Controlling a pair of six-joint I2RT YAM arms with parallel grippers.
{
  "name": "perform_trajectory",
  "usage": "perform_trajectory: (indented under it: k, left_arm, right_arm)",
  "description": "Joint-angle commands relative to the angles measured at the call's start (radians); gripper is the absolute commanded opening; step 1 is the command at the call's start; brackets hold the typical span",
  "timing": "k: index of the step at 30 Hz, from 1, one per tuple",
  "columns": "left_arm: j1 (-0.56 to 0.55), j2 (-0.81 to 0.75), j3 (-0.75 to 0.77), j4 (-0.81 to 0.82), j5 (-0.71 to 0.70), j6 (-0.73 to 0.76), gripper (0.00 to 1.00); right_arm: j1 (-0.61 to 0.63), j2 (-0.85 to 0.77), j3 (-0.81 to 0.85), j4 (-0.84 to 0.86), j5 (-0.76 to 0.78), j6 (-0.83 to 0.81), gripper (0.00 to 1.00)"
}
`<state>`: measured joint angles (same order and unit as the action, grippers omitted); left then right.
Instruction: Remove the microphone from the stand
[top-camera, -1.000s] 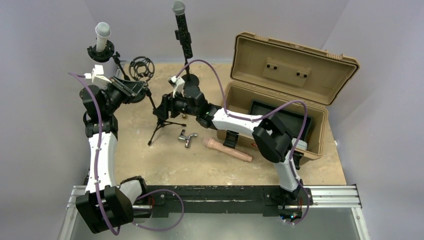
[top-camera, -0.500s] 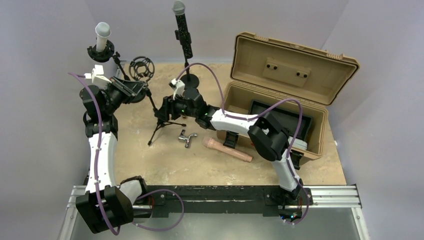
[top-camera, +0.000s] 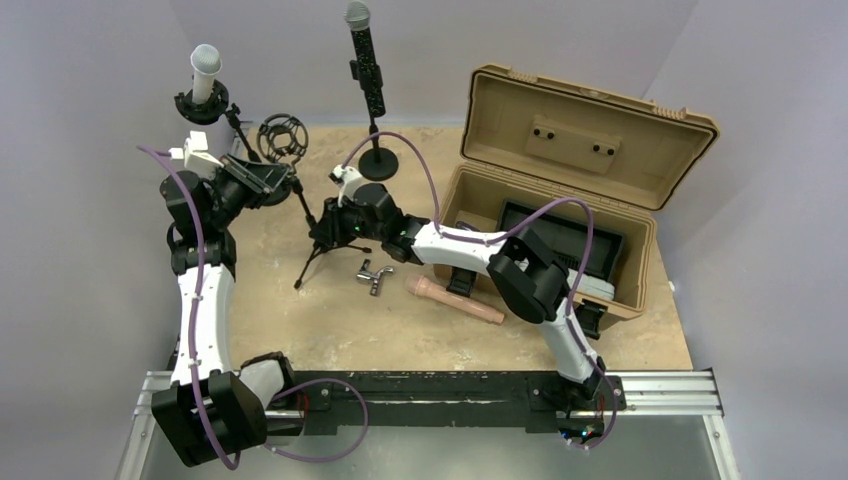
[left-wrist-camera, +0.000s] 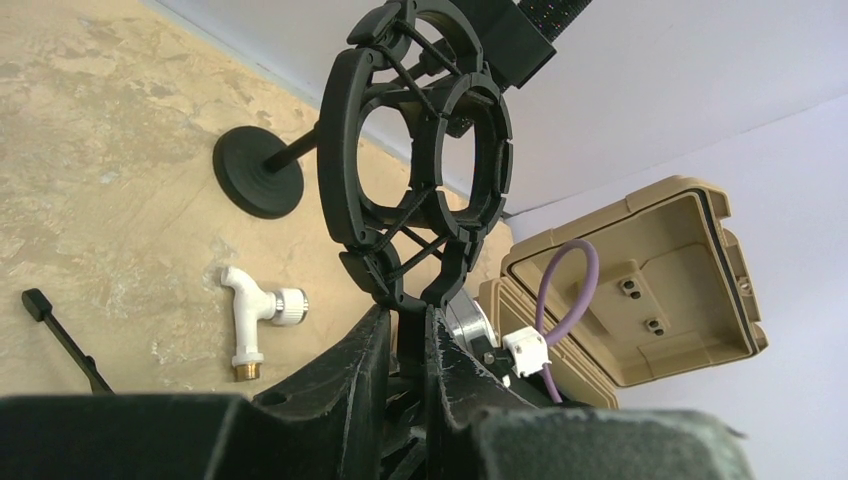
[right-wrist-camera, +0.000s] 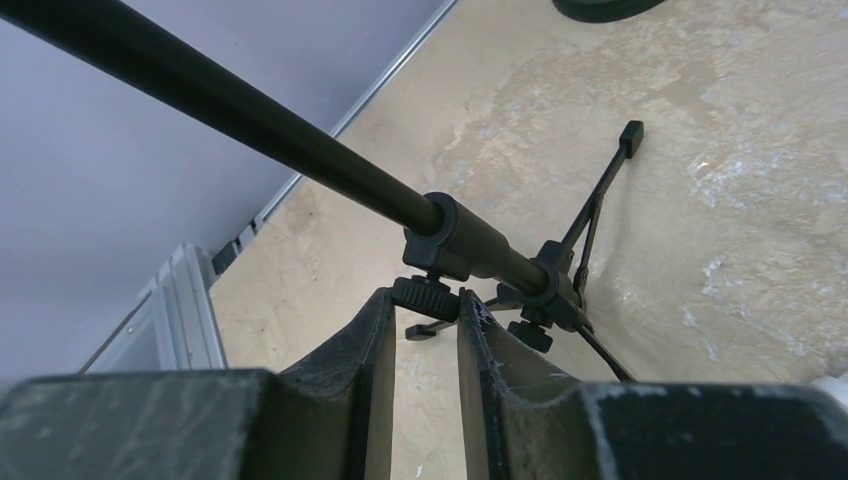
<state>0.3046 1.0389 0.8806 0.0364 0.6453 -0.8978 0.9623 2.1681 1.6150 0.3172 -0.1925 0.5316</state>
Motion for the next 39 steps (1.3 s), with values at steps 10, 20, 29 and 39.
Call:
perform_trajectory:
  k: [10, 20, 29, 39]
  left_arm:
    - [-0.011, -0.003, -0.015, -0.051, -0.013, 0.029, 0.00]
    - [-0.126, -0.046, -0.005, -0.257, -0.184, 0.154, 0.00]
    - [-0.124, -0.071, -0.151, -0.234, -0.237, 0.153, 0.00]
    - [-0.125, -0.047, -0.287, -0.198, -0.309, 0.128, 0.00]
  right_arm:
    - [0.072, -0.011, 0.148, -0.134, 0.288, -0.127, 0.29]
    - [0.061, -0.239, -0.046, -0.037, 0.259, -0.159, 0.70]
    - [0.034, -0.503, -0.292, 0.061, 0.246, -0.183, 0.71]
    - [-0.042, -0.661, -0.451, 0.113, 0.205, -0.194, 0.72]
